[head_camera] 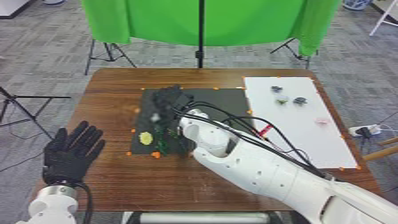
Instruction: Arrange flowers
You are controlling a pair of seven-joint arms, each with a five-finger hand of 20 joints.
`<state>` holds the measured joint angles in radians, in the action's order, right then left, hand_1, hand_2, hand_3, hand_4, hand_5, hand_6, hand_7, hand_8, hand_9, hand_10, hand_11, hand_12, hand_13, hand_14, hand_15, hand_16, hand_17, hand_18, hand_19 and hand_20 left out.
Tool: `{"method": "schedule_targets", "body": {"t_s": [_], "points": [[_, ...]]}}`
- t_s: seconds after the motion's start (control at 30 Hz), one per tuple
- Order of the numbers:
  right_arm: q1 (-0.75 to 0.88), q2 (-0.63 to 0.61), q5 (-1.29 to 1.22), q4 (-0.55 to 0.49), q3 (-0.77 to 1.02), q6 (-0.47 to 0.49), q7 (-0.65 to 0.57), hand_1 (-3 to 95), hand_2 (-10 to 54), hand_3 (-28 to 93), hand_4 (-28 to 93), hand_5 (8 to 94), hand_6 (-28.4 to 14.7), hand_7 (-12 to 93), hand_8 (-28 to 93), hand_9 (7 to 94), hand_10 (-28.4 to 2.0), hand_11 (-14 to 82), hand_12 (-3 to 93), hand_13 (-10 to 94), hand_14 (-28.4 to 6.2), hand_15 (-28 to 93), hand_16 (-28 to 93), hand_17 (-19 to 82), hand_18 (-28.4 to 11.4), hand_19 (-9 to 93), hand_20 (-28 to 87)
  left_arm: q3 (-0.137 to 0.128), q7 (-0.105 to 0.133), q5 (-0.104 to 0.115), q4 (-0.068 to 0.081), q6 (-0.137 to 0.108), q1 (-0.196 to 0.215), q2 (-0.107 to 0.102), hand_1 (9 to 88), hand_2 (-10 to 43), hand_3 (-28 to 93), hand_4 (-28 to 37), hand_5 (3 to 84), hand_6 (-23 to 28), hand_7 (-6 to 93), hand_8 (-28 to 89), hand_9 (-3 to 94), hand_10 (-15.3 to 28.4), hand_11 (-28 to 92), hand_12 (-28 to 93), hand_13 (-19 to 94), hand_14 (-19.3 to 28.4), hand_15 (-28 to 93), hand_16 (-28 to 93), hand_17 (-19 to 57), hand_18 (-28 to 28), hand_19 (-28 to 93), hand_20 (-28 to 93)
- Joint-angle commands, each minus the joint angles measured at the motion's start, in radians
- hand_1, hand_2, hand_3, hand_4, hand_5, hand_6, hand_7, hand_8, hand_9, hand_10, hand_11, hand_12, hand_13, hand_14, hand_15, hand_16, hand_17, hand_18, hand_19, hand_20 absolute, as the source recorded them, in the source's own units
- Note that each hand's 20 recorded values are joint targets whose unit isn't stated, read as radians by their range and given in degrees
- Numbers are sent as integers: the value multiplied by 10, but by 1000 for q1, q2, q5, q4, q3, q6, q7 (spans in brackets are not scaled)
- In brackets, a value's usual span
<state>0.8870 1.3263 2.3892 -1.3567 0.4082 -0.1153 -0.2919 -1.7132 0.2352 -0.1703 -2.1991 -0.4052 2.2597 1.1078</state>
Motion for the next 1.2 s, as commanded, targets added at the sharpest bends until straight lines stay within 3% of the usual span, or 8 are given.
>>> {"method": "schedule_targets", "body": {"t_s": [0.03, 0.3, 0.53, 0.73, 0.93, 1.13, 1.2], "points": [[-21, -11, -22, -43, 35, -22, -40, 583, -95, 701, -283, 652, -4, 222, -64, 677, -128, 166, 164, 661, -73, 382, 397, 280, -216, 766, 407, 4, -8, 1, 7, 1, 9, 10, 274, 173, 737, -283, 483, 102, 195, -102, 407, 166, 254, 115, 296, 158, 407, -77, -49, 141, 315, 145], [63, -180, -69, -269, 191, 65, -75, 533, -95, 740, -283, 633, -12, 198, -128, 650, -145, 155, 157, 630, -97, 428, 346, 273, -220, 766, 403, -11, -7, 0, 2, 8, 31, 36, 274, 173, 737, -283, 482, 102, 196, -102, 407, 166, 254, 115, 295, 158, 406, -77, -49, 141, 314, 144], [276, -375, -130, -455, 491, 217, -234, 470, -95, 783, -278, 565, -43, 147, -110, 553, -173, 125, 154, 550, -137, 480, 208, 235, -227, 745, 381, -27, 2, -3, 1, 18, 44, 45, 274, 172, 737, -283, 483, 102, 194, -102, 407, 165, 253, 115, 295, 157, 405, -77, -50, 141, 314, 145], [503, -526, -134, -540, 704, 256, -301, 450, -95, 781, -278, 503, -67, 131, -104, 452, -189, 94, 146, 430, -167, 353, 157, 192, -229, 683, 329, -39, 0, -4, -5, 19, 60, 46, 274, 172, 736, -283, 481, 101, 194, -101, 406, 165, 252, 114, 295, 158, 404, -76, -49, 141, 313, 144], [688, -612, -140, -566, 850, 254, -327, 446, -95, 782, -281, 489, -69, 126, -103, 430, -184, 84, 141, 388, -175, 251, 160, 170, -225, 643, 288, -38, 0, -3, -5, 19, 61, 46, 273, 172, 737, -283, 481, 101, 194, -101, 406, 165, 252, 115, 295, 158, 404, -76, -49, 141, 312, 144], [721, -611, -146, -501, 898, 273, -409, 439, -95, 779, -282, 441, -66, 125, -104, 392, -175, 83, 135, 366, -176, 237, 177, 169, -227, 667, 294, -35, -2, -2, 1, 23, 51, 40, 272, 167, 739, -283, 479, 102, 192, -101, 403, 165, 251, 115, 292, 155, 399, -75, -50, 141, 312, 144], [737, -616, -153, -460, 912, 249, -398, 447, -95, 779, -282, 441, -66, 128, -105, 390, -174, 82, 129, 365, -175, 232, 179, 169, -227, 669, 294, -38, -8, -13, 2, 29, 56, 41, 272, 166, 739, -283, 478, 102, 193, -100, 403, 165, 251, 116, 291, 156, 399, -74, -50, 141, 312, 144]]}}
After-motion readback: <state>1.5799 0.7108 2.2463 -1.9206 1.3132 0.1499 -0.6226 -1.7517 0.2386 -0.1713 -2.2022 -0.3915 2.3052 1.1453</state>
